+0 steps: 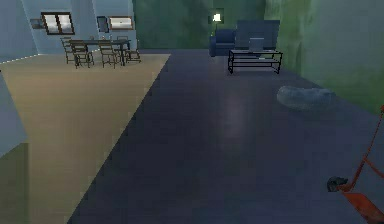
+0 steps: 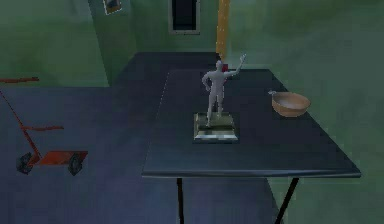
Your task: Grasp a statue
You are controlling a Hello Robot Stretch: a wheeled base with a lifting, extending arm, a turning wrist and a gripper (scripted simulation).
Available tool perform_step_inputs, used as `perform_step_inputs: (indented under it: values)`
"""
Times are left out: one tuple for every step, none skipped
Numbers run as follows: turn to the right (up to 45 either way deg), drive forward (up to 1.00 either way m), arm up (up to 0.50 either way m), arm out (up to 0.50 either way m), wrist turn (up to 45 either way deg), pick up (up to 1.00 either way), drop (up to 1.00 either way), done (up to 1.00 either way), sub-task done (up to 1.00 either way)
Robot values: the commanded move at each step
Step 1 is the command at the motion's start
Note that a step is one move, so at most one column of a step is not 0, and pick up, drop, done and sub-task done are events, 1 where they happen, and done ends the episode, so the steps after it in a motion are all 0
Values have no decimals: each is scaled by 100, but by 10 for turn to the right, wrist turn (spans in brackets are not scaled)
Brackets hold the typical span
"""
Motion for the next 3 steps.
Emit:
perform_step_inputs:
  values:
    - [0,0,50,0,0,0,0,0,0]
    - [0,0,38,0,0,0,0,0,0]
    - [0,0,0,40,0,0,0,0,0]
